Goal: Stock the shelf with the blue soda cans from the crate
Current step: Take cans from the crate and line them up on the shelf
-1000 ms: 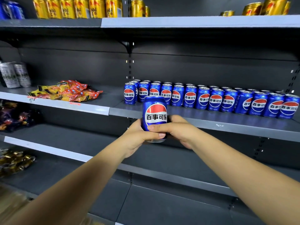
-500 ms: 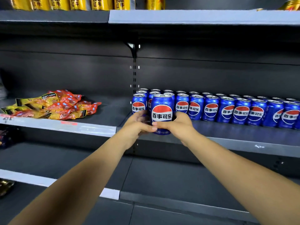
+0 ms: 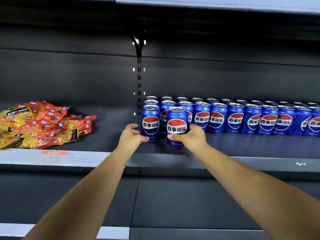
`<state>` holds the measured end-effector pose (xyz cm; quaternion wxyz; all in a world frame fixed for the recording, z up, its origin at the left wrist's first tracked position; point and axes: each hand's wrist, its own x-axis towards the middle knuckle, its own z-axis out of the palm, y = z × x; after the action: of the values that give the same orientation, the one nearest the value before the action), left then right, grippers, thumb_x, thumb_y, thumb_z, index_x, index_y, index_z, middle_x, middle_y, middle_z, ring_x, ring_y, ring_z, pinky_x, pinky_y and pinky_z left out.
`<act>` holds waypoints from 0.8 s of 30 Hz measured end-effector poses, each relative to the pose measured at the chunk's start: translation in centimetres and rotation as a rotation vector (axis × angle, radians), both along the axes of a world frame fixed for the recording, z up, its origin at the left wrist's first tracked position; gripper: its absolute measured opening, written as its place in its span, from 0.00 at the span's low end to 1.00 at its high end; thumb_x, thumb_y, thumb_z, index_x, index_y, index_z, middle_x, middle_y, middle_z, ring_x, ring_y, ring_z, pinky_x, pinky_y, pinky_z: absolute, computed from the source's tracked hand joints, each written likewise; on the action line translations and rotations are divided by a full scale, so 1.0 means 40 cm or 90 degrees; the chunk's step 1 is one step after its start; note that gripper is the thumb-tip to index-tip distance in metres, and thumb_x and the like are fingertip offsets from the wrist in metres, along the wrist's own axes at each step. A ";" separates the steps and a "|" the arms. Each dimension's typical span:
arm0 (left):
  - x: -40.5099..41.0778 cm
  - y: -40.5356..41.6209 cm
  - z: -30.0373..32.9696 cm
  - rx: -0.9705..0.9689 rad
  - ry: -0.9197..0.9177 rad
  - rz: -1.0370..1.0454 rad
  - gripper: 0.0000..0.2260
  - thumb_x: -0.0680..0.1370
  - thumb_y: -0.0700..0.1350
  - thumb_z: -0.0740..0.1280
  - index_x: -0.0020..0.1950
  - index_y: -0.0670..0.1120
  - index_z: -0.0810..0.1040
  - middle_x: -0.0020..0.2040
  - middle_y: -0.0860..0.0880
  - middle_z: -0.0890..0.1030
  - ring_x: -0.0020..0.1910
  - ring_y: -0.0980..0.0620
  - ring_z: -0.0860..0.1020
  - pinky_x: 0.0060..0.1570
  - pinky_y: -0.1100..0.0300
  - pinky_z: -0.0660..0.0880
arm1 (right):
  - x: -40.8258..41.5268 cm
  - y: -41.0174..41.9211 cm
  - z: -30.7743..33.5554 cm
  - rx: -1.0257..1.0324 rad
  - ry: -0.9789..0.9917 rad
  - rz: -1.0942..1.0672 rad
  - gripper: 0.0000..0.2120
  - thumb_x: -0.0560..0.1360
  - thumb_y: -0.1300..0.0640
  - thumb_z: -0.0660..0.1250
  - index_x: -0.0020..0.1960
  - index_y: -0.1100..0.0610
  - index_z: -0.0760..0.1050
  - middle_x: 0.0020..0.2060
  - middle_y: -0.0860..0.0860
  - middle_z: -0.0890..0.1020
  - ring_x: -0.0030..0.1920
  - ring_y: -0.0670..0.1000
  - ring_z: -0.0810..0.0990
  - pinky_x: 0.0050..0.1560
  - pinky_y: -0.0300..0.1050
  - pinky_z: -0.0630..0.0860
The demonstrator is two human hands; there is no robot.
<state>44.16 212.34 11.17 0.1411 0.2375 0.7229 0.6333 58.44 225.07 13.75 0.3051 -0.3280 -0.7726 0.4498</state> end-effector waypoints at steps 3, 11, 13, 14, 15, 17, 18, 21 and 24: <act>-0.030 0.028 -0.003 -0.026 0.030 -0.043 0.36 0.69 0.36 0.75 0.73 0.41 0.62 0.54 0.45 0.73 0.53 0.49 0.74 0.55 0.59 0.70 | -0.028 0.005 -0.018 0.009 -0.013 0.001 0.23 0.61 0.56 0.81 0.51 0.59 0.76 0.47 0.50 0.81 0.47 0.49 0.78 0.46 0.40 0.71; -0.094 0.069 -0.032 -0.084 0.118 -0.089 0.33 0.65 0.41 0.79 0.67 0.44 0.69 0.60 0.51 0.77 0.59 0.52 0.75 0.60 0.56 0.71 | -0.094 0.020 -0.037 0.004 -0.023 0.004 0.23 0.62 0.56 0.80 0.52 0.57 0.73 0.51 0.51 0.81 0.48 0.47 0.76 0.48 0.38 0.70; -0.098 0.074 -0.032 -0.094 0.123 -0.095 0.30 0.66 0.41 0.78 0.65 0.44 0.71 0.55 0.53 0.76 0.55 0.54 0.74 0.55 0.60 0.70 | -0.103 0.026 -0.034 0.006 -0.032 0.010 0.23 0.64 0.56 0.79 0.53 0.58 0.73 0.50 0.50 0.80 0.48 0.46 0.74 0.47 0.37 0.69; -0.103 0.076 -0.033 -0.090 0.118 -0.098 0.30 0.66 0.41 0.79 0.65 0.44 0.71 0.55 0.53 0.76 0.55 0.54 0.74 0.55 0.60 0.70 | -0.107 0.028 -0.033 0.009 -0.036 0.011 0.23 0.64 0.57 0.79 0.54 0.59 0.73 0.49 0.49 0.79 0.48 0.46 0.74 0.47 0.36 0.68; -0.110 0.078 -0.036 -0.085 0.110 -0.101 0.30 0.65 0.41 0.79 0.65 0.44 0.71 0.57 0.52 0.77 0.57 0.53 0.75 0.56 0.60 0.71 | -0.111 0.032 -0.033 0.013 -0.035 0.011 0.23 0.65 0.57 0.79 0.54 0.59 0.73 0.49 0.49 0.79 0.48 0.46 0.75 0.47 0.36 0.69; -0.120 0.079 -0.043 -0.071 0.093 -0.101 0.29 0.64 0.40 0.79 0.62 0.46 0.73 0.58 0.51 0.78 0.59 0.52 0.76 0.59 0.57 0.72 | -0.120 0.038 -0.038 0.022 -0.024 0.011 0.24 0.65 0.58 0.79 0.56 0.61 0.74 0.53 0.52 0.81 0.52 0.49 0.78 0.50 0.37 0.70; -0.123 0.078 -0.044 -0.066 0.086 -0.098 0.27 0.64 0.39 0.79 0.60 0.48 0.73 0.57 0.51 0.78 0.59 0.51 0.76 0.60 0.56 0.72 | -0.126 0.042 -0.042 0.027 -0.022 0.010 0.25 0.65 0.58 0.79 0.57 0.61 0.74 0.55 0.53 0.81 0.55 0.50 0.78 0.51 0.38 0.71; -0.129 0.080 -0.048 -0.056 0.075 -0.100 0.26 0.64 0.38 0.79 0.57 0.48 0.74 0.56 0.51 0.79 0.58 0.51 0.77 0.62 0.54 0.73 | -0.140 0.052 -0.052 0.041 -0.025 0.013 0.26 0.66 0.58 0.78 0.61 0.61 0.73 0.57 0.53 0.80 0.58 0.52 0.78 0.54 0.38 0.71; -0.126 0.080 -0.045 -0.047 0.067 -0.103 0.24 0.64 0.37 0.78 0.56 0.48 0.73 0.54 0.51 0.79 0.57 0.51 0.77 0.60 0.56 0.72 | -0.149 0.056 -0.058 0.050 -0.010 0.017 0.28 0.68 0.60 0.76 0.64 0.61 0.70 0.59 0.54 0.79 0.61 0.52 0.76 0.55 0.36 0.69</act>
<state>39.13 215.52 9.38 0.1624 0.3228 0.7305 0.5795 52.46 227.29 11.42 0.3053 -0.3089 -0.7967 0.4203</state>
